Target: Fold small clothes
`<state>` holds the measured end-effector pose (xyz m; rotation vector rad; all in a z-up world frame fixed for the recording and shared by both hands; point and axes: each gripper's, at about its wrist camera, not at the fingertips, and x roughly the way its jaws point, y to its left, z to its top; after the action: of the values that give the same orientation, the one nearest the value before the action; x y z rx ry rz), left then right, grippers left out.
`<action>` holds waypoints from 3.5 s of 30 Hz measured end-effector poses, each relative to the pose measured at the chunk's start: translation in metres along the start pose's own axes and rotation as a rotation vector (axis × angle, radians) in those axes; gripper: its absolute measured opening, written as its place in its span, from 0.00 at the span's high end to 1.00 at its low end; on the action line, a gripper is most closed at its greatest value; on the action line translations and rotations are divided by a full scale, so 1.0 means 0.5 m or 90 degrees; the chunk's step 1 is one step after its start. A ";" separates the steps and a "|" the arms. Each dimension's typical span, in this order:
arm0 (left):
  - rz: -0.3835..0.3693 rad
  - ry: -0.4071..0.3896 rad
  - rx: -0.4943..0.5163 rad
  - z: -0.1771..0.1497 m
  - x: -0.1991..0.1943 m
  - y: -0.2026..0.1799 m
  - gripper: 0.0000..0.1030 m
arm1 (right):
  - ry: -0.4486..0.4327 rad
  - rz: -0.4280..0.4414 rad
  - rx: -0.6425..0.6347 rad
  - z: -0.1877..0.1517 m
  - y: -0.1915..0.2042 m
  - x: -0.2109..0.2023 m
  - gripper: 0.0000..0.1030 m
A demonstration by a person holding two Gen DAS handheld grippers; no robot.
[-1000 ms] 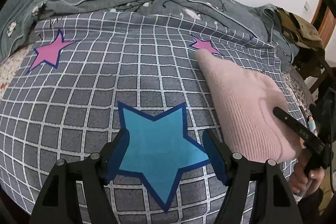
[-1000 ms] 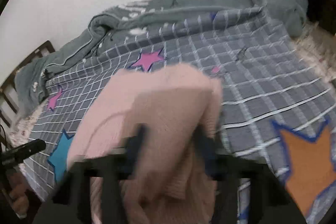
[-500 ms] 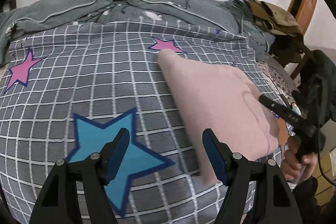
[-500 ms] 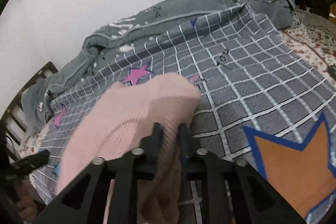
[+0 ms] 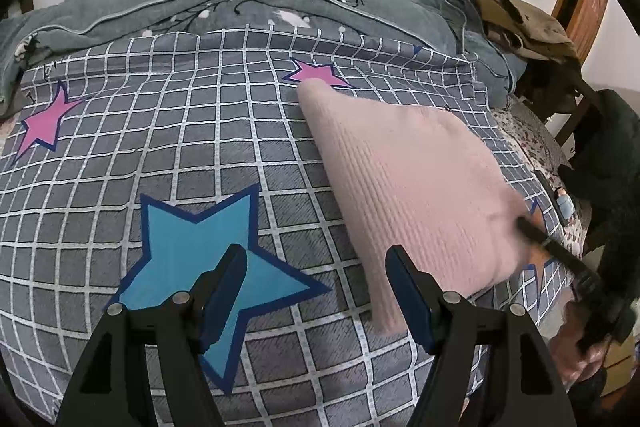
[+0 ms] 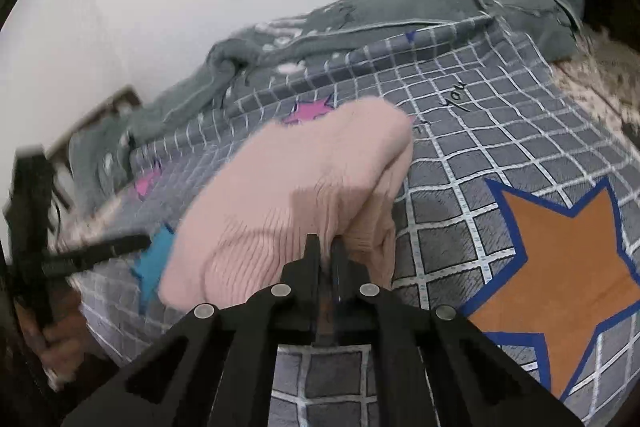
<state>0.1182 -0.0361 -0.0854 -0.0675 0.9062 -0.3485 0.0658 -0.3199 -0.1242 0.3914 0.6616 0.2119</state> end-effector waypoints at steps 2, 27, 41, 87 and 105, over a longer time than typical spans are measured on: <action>-0.001 -0.006 0.006 -0.009 -0.009 0.003 0.32 | -0.046 0.029 0.033 0.008 -0.021 -0.039 0.96; -0.014 0.069 0.065 -0.023 0.111 -0.105 0.29 | 0.077 -0.103 -0.080 -0.030 -0.026 0.061 0.75; -0.108 0.052 -0.038 0.111 0.158 -0.012 0.29 | 0.087 -0.052 -0.015 0.097 -0.032 0.141 0.45; 0.033 -0.032 -0.007 0.243 0.175 0.191 0.64 | 0.112 0.066 -0.069 0.158 0.200 0.415 0.75; 0.016 -0.054 0.018 0.155 0.104 0.186 0.44 | 0.045 -0.054 -0.252 0.127 0.258 0.296 0.50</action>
<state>0.2331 0.0277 -0.0957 -0.0438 0.8167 -0.3324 0.2116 -0.1748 -0.1068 -0.0250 0.6863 0.2700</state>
